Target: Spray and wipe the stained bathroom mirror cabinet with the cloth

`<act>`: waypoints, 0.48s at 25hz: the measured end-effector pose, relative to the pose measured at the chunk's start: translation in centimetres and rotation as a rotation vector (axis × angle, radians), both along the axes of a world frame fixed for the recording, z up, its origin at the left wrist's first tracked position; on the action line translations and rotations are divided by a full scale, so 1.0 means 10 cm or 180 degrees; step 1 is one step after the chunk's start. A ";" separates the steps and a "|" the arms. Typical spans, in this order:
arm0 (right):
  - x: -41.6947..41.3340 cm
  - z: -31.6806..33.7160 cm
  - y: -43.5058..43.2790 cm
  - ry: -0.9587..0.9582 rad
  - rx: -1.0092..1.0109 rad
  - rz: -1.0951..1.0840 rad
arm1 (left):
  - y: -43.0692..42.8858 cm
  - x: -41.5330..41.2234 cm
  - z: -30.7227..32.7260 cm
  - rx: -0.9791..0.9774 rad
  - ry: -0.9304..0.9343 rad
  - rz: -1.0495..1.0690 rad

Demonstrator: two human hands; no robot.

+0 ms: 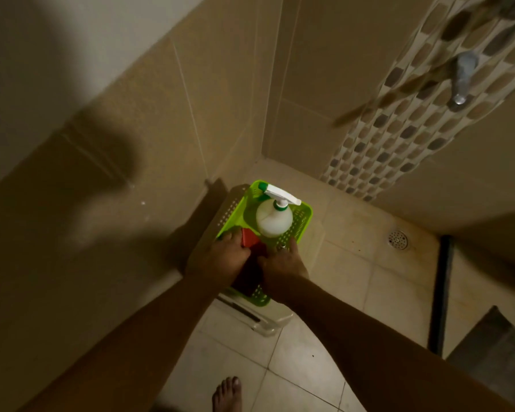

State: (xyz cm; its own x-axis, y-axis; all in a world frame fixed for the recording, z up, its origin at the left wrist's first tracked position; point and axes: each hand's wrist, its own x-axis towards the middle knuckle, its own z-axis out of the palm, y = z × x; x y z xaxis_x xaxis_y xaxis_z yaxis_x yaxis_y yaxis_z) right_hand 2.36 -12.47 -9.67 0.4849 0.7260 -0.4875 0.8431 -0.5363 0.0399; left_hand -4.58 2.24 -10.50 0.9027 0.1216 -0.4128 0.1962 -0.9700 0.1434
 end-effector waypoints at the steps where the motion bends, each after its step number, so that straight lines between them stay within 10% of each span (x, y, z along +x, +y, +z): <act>1: -0.02 -0.01 0.00 -0.0011 0.0027 0.0016 | -0.06 -0.01 0.04 0.0284 0.0057 0.0137; 6: -0.17 0.08 -0.12 0.0035 0.0171 0.0661 | -0.21 -0.23 0.27 0.0949 -0.0650 -0.0827; 12: -0.07 0.21 -0.20 0.0315 -0.0099 0.0872 | -0.15 -0.20 0.38 0.0938 0.0704 -0.0716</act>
State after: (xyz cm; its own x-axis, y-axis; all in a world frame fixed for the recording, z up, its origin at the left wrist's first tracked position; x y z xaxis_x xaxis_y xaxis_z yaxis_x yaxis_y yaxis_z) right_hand 1.61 -14.49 -7.55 0.2219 0.8072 -0.5469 0.9569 -0.2881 -0.0369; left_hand -6.57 0.73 -6.69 0.8139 0.0736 -0.5764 -0.0298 -0.9853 -0.1680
